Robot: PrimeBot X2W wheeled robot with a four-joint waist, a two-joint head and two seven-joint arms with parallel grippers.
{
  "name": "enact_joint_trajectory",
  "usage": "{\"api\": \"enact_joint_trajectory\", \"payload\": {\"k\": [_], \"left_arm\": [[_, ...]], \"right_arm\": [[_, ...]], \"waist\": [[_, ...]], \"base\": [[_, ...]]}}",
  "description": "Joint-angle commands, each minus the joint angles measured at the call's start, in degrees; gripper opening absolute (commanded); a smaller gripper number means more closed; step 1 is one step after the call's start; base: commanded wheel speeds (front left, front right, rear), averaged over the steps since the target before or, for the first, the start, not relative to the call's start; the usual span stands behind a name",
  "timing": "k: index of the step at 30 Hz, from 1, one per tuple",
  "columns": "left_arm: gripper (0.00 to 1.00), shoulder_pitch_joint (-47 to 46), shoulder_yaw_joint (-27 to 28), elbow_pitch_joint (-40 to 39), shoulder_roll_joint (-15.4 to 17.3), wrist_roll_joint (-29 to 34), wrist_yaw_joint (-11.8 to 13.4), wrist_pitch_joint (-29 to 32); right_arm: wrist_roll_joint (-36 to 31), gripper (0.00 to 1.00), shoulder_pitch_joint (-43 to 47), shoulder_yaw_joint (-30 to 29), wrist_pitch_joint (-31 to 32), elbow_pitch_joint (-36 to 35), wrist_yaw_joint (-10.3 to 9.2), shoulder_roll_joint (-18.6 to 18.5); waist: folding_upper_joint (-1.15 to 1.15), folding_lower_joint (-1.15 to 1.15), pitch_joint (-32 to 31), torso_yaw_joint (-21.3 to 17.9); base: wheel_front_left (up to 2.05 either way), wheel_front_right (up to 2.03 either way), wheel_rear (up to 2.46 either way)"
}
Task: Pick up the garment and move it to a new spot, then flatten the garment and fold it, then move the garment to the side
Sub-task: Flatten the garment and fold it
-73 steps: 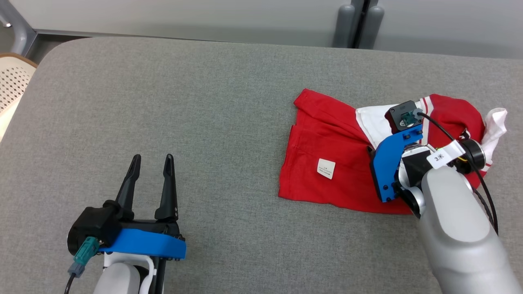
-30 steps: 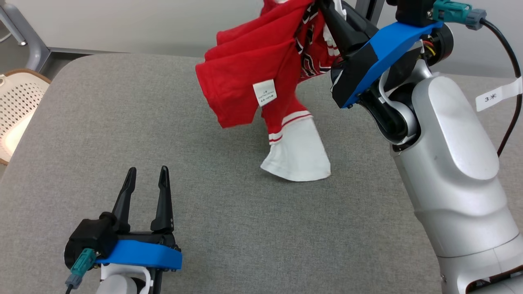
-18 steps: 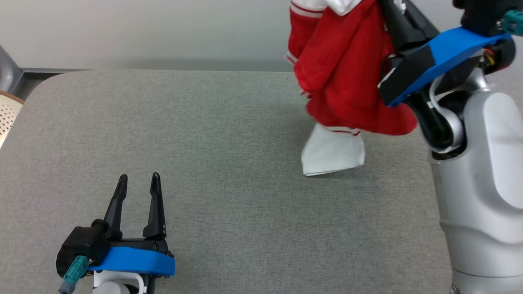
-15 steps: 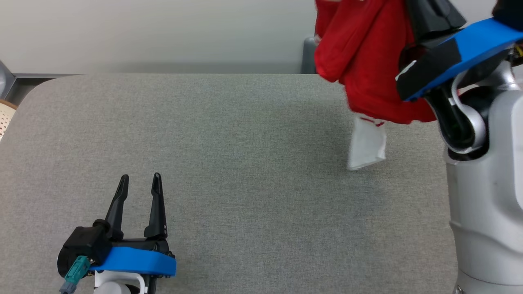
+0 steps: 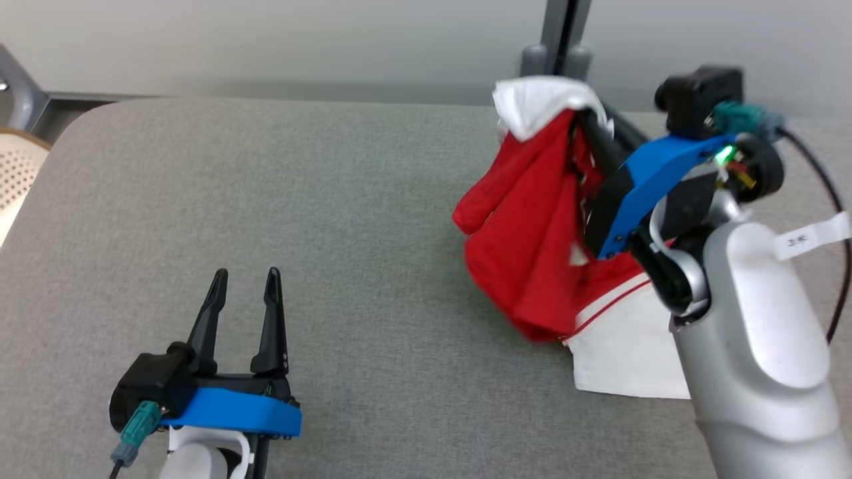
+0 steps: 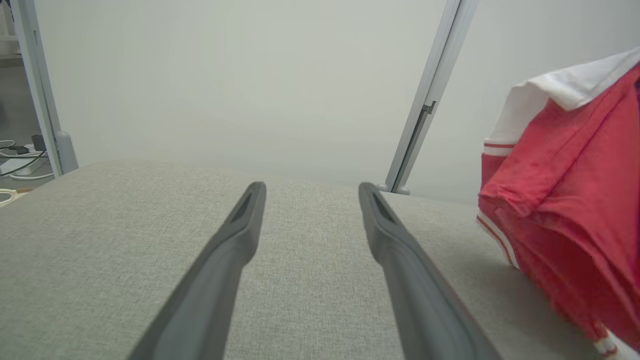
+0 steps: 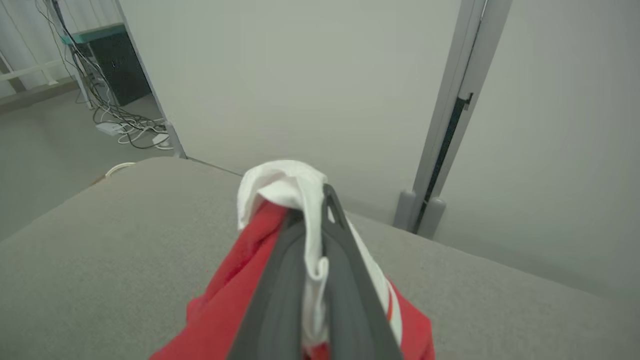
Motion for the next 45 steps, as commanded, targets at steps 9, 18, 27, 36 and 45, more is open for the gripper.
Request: {"api": "enact_joint_trajectory", "payload": {"k": [9,18,27,36,45], "left_arm": [[1.00,-2.26,-0.34,0.30,0.04,-0.67,-0.06,-0.14],[1.00,-0.66,1.04,0.17,0.23,0.03,-0.06,-0.14],[1.00,0.18,0.76,-0.15,0.58,0.50,-0.06,-0.14],[1.00,1.35,0.55,0.29,1.58,0.57,-0.06,-0.14],[1.00,2.31,-0.29,0.73,2.21,0.25,-0.06,-0.14]], "right_arm": [[7.93,1.00,-4.40,4.12,-9.88,20.70,0.03,-0.14],[9.32,1.00,-4.03,6.09,-16.54,22.54,0.03,-0.14],[-0.58,1.00,9.85,-0.42,-22.45,6.35,0.03,-1.32],[-1.89,1.00,25.70,-7.61,-25.70,-5.13,0.03,-0.97],[-1.38,1.00,32.19,-11.12,-26.84,-8.64,0.03,-0.19]], "waist": [[0.00,0.00,2.48,3.25],[0.00,0.00,0.81,0.20],[0.00,0.00,-0.50,-3.62],[0.00,0.00,-2.01,-6.70],[0.00,0.00,-2.86,-8.63]], "base": [[0.00,0.00,0.00],[0.00,0.00,0.00],[0.00,0.00,0.00],[0.00,0.00,0.00],[0.00,0.00,0.00]]}}
